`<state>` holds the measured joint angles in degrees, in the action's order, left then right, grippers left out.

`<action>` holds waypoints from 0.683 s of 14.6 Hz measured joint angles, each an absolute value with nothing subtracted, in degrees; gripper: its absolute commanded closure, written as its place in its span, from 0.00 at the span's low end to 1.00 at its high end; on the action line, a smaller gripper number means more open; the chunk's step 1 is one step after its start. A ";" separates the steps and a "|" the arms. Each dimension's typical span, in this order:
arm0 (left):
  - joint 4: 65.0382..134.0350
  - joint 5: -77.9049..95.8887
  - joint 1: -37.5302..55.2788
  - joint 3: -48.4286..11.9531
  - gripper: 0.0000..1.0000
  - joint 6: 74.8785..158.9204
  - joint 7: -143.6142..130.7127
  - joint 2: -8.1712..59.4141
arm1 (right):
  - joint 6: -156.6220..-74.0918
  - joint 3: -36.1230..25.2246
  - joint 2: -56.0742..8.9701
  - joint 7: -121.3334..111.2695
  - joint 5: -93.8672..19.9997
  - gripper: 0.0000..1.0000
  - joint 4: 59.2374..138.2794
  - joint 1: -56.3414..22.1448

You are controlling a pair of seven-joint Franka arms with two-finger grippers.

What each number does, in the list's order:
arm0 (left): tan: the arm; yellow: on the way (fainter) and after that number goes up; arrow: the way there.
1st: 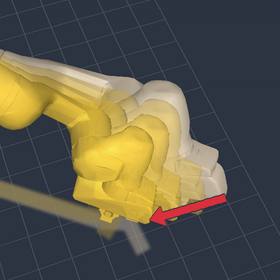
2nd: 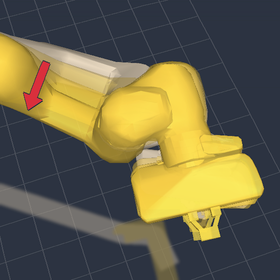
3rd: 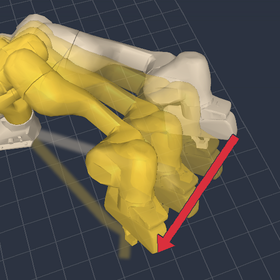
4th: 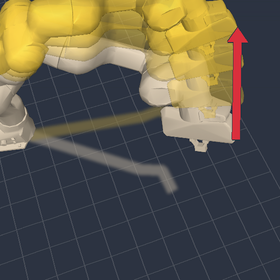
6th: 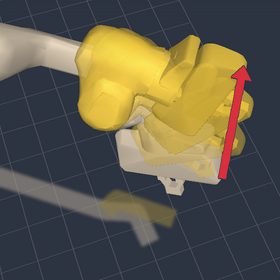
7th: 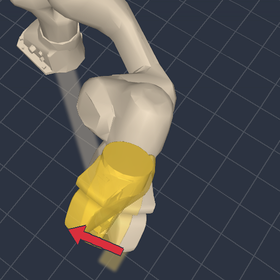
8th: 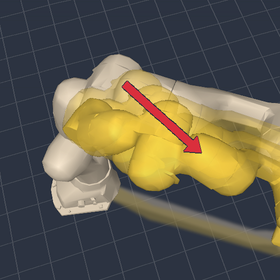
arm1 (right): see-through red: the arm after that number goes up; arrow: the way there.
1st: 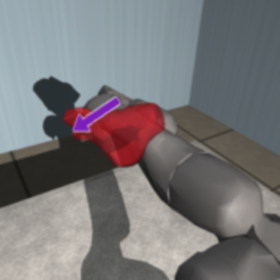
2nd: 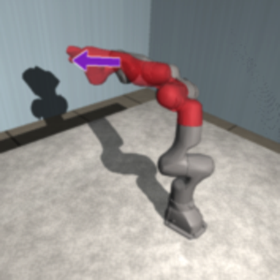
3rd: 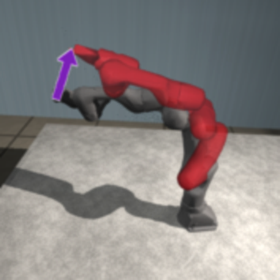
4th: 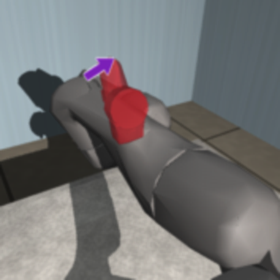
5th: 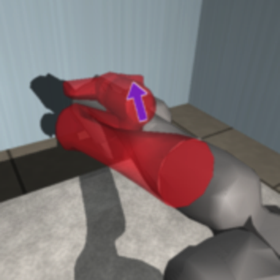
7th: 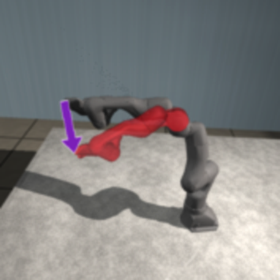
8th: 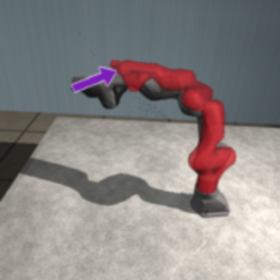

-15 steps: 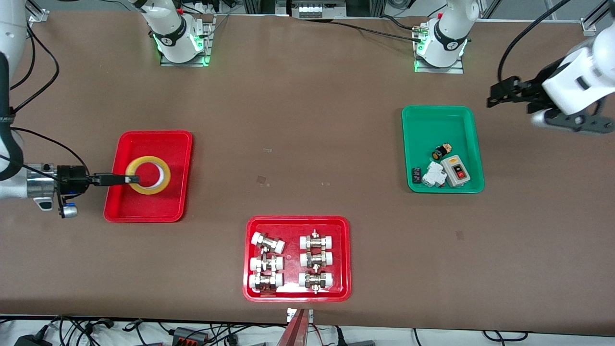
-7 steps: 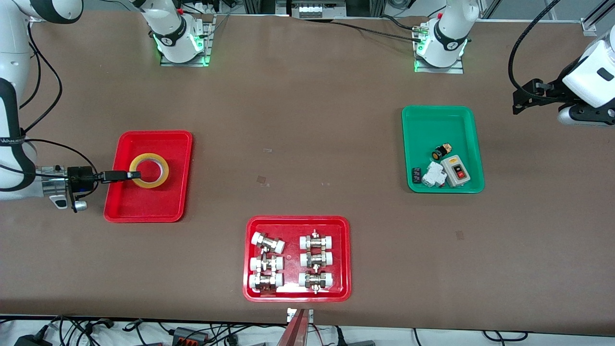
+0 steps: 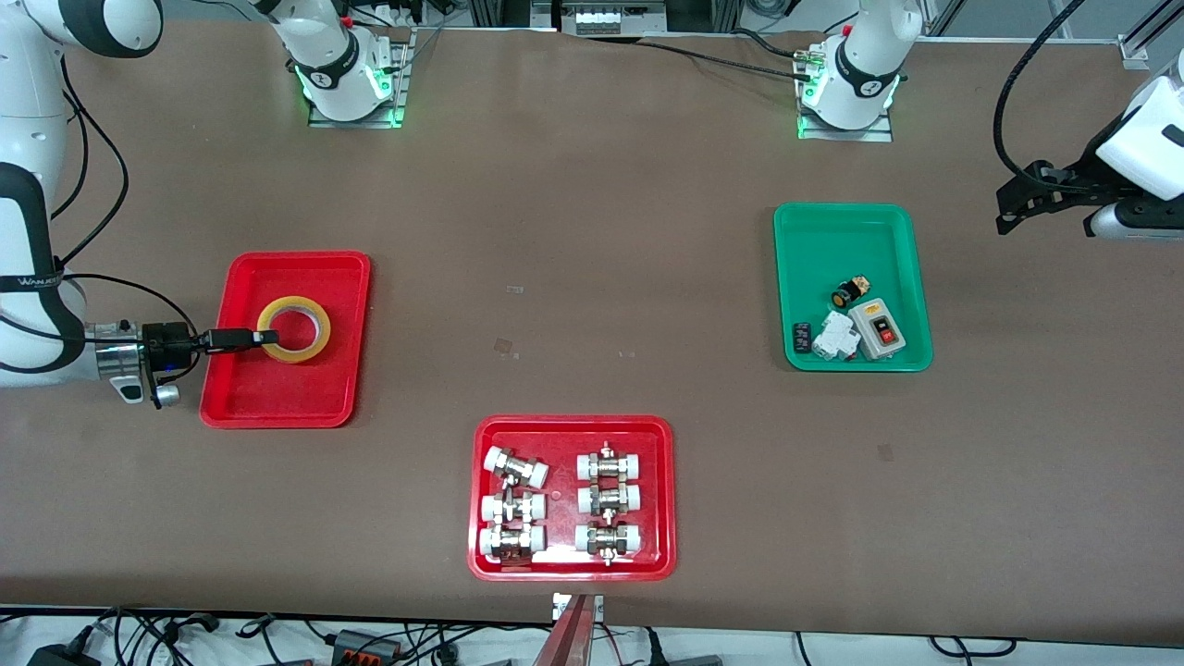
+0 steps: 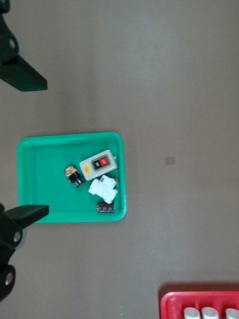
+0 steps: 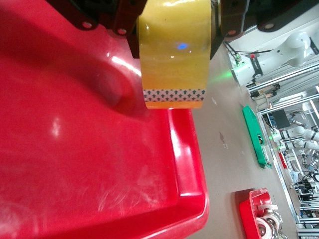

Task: Left arm passes tape to right arm into tray
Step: 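Set the tape roll flat in the empty red tray with the right gripper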

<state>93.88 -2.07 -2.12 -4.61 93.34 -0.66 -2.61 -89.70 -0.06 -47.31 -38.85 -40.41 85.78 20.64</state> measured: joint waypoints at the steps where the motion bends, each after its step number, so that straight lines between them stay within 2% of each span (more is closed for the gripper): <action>1: 93.88 -2.07 -2.22 -4.70 0.00 93.59 -0.65 -2.71 | -90.05 -0.05 -47.47 -39.06 -40.41 0.52 85.78 20.64; 2: 93.88 -2.07 -2.26 -4.78 0.00 93.86 -0.65 -2.81 | -90.23 -0.02 -47.60 -39.17 -40.42 0.50 85.78 20.64; 4: 93.88 -2.06 -2.29 -4.92 0.00 94.33 -0.66 -3.14 | -90.52 0.06 -47.66 -39.23 -40.42 0.00 85.78 20.64; 10: 93.51 1.01 -5.66 -6.88 0.00 91.88 -1.01 -4.23 | -90.74 0.49 -47.66 -39.37 -39.60 0.00 85.77 20.56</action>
